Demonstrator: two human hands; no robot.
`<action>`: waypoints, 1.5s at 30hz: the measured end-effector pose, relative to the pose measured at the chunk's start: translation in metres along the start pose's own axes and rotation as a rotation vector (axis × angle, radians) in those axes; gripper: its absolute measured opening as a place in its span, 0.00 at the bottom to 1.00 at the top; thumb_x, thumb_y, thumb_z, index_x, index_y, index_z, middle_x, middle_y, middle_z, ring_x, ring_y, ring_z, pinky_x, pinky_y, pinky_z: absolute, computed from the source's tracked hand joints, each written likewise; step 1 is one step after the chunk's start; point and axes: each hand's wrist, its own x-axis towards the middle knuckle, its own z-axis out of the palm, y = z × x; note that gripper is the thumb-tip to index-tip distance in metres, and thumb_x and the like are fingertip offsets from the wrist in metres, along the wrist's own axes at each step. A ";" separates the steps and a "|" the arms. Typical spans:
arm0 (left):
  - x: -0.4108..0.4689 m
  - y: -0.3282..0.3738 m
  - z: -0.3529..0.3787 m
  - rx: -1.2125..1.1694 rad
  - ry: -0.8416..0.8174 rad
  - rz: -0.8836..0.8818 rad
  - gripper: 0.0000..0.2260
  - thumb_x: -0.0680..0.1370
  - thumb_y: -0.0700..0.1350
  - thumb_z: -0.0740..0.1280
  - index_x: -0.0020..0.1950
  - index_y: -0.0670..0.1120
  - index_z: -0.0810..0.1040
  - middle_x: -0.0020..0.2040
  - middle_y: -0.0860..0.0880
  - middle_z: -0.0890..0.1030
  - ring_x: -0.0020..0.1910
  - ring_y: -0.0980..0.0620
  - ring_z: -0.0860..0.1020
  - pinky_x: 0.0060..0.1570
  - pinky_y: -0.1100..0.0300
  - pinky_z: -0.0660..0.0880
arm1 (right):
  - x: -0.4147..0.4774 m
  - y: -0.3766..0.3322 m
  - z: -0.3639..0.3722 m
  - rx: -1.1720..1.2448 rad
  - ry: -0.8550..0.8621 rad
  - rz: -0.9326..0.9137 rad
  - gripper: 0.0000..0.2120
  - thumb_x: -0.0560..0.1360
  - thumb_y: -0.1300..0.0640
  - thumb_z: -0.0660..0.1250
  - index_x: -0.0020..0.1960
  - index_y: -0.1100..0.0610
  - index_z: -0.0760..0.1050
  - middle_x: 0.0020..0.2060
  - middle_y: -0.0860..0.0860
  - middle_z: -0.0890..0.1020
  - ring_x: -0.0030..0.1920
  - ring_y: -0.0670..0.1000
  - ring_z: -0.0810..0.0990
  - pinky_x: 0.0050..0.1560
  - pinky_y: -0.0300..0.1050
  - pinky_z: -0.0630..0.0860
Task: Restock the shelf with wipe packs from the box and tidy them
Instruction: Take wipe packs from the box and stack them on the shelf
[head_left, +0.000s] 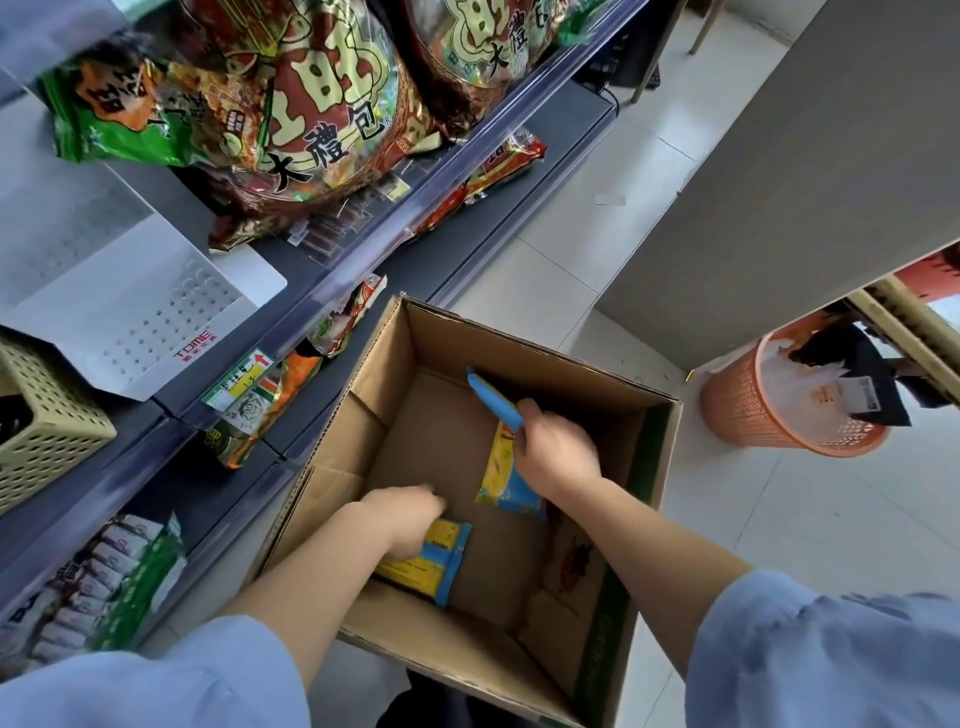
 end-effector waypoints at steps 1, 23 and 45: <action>0.000 0.002 -0.001 -0.013 -0.024 -0.006 0.26 0.78 0.39 0.62 0.75 0.49 0.63 0.78 0.44 0.56 0.70 0.40 0.68 0.64 0.49 0.72 | 0.000 0.000 -0.001 0.028 0.004 0.010 0.16 0.80 0.55 0.58 0.67 0.55 0.65 0.49 0.55 0.80 0.46 0.58 0.80 0.37 0.49 0.76; -0.090 0.001 -0.061 -0.695 0.430 -0.247 0.14 0.69 0.43 0.77 0.51 0.51 0.79 0.53 0.53 0.79 0.49 0.52 0.77 0.43 0.59 0.72 | -0.025 -0.024 -0.075 0.513 -0.011 0.233 0.14 0.77 0.55 0.66 0.62 0.50 0.74 0.57 0.50 0.78 0.52 0.50 0.78 0.49 0.45 0.79; -0.335 -0.002 -0.112 -0.874 0.927 -0.411 0.12 0.81 0.51 0.59 0.57 0.44 0.67 0.53 0.41 0.76 0.44 0.45 0.75 0.35 0.56 0.68 | -0.108 -0.153 -0.266 0.414 0.123 -0.274 0.10 0.78 0.59 0.61 0.59 0.53 0.75 0.51 0.52 0.79 0.44 0.54 0.78 0.35 0.46 0.76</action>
